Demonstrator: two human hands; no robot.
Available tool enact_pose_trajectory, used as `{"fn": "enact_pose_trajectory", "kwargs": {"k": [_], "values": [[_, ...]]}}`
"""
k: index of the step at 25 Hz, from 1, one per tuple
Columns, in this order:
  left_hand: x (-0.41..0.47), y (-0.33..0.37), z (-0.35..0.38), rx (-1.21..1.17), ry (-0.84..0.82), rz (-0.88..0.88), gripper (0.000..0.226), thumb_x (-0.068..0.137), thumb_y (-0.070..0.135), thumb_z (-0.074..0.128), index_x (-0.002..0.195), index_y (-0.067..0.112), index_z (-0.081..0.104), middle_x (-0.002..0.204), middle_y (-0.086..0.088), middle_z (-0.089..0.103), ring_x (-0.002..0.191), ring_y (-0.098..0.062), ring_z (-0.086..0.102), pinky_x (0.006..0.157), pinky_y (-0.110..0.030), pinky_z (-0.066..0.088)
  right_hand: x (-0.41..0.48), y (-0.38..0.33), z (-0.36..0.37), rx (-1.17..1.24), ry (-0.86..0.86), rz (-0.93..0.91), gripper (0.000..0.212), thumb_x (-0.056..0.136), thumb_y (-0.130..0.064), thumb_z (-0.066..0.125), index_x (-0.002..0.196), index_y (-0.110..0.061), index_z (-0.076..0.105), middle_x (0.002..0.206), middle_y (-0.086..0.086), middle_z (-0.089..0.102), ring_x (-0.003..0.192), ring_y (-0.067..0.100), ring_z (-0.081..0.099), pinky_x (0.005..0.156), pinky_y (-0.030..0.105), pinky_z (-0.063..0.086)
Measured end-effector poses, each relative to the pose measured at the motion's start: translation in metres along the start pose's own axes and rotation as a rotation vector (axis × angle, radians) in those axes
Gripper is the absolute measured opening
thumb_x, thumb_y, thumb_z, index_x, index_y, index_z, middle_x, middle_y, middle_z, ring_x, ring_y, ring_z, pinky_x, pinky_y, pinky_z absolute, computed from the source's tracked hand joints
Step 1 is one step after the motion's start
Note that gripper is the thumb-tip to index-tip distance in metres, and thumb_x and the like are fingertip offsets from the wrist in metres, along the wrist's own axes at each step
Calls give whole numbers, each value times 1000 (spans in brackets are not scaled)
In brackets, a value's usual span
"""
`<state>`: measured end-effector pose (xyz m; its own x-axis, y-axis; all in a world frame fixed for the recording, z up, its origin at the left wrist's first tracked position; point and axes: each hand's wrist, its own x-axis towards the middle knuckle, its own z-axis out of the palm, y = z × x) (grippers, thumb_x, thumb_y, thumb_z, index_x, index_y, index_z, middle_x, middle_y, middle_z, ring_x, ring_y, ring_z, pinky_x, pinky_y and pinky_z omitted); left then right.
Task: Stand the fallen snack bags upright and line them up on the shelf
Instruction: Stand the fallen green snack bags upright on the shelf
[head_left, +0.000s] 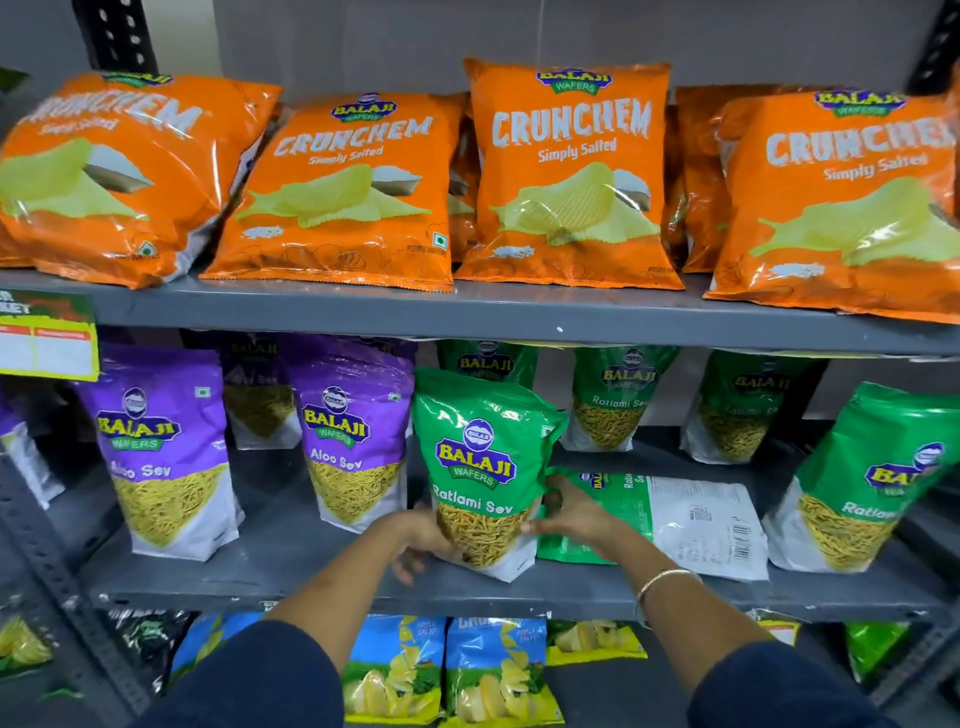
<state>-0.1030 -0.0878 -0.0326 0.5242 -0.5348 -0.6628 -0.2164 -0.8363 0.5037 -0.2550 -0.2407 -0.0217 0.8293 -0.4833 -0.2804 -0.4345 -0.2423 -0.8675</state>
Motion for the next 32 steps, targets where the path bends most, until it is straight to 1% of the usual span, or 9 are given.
{"fn": "enact_pose_trajectory", "kwargs": {"k": [3, 6, 10, 15, 19, 25, 27, 29, 32], "values": [[-4, 25, 15, 199, -384, -169, 30, 96, 31, 37, 85, 5, 48, 68, -7, 67, 99, -27, 62, 107, -40, 38, -2, 13, -45, -26, 176, 18, 70, 75, -10, 73, 133, 0, 35, 136, 25, 46, 126, 36, 45, 93, 41, 44], [-11, 80, 55, -1, -519, -84, 33, 96, 33, 36, 81, 7, 49, 74, -12, 68, 123, -41, 50, 102, -48, 37, 7, 36, -112, -375, 371, 87, 58, 79, -24, 69, 126, 0, 44, 124, 18, 54, 117, 32, 52, 95, 38, 41], [5, 140, 109, -473, -384, -90, 73, 90, 44, 43, 144, 3, 16, 146, -31, 32, 138, -42, 30, 112, -50, 28, 22, 65, -173, -541, 221, 90, 12, 87, -21, 54, 98, -17, 52, 92, 4, 48, 95, 20, 42, 81, 33, 36], [32, 182, 153, -887, 6, -24, 63, 90, 15, 54, 143, 2, 23, 152, -17, 28, 134, -41, 36, 102, -50, 39, 37, 101, -210, -687, 7, 127, 41, 88, -42, 45, 102, -6, 60, 90, 17, 62, 70, 22, 52, 60, 27, 37], [36, 181, 169, -1117, 43, -141, 63, 88, 23, 56, 139, 1, 27, 97, -14, 50, 113, -29, 51, 113, -52, 23, 34, 98, -212, -713, -59, 108, 50, 83, -57, 51, 56, -20, 30, 63, -4, 29, 56, 7, 34, 49, 18, 24], [32, 187, 188, -1248, -65, -54, 11, 88, 13, 56, 83, 3, 54, 59, -12, 66, 56, -26, 64, 70, -44, 53, 50, 112, -216, -540, -161, 94, 82, 40, -68, 77, 96, -10, 63, 90, 3, 64, 83, 20, 62, 73, 29, 50], [30, 187, 182, -1205, 64, 8, 8, 85, 7, 60, 88, 4, 53, 60, -11, 64, 50, -21, 61, 54, -39, 53, 47, 108, -211, -396, -140, 76, 86, 34, -55, 88, 102, -9, 63, 112, 9, 67, 99, 26, 65, 87, 38, 54], [27, 188, 173, -1202, 270, 162, 29, 77, -3, 66, 103, 4, 55, 73, -13, 68, 49, -19, 64, 47, -31, 54, 25, 87, -205, -237, -112, -22, 36, 57, -18, 87, 83, -15, 62, 111, 10, 65, 99, 24, 62, 82, 34, 55], [15, 198, 155, -952, 559, 428, 60, 68, -14, 70, 123, -1, 48, 113, -14, 60, 96, -21, 57, 71, -24, 50, 13, 77, -200, -75, 4, -181, 46, 61, 10, 78, 93, -16, 59, 121, 16, 61, 110, 23, 57, 87, 27, 49]]}}
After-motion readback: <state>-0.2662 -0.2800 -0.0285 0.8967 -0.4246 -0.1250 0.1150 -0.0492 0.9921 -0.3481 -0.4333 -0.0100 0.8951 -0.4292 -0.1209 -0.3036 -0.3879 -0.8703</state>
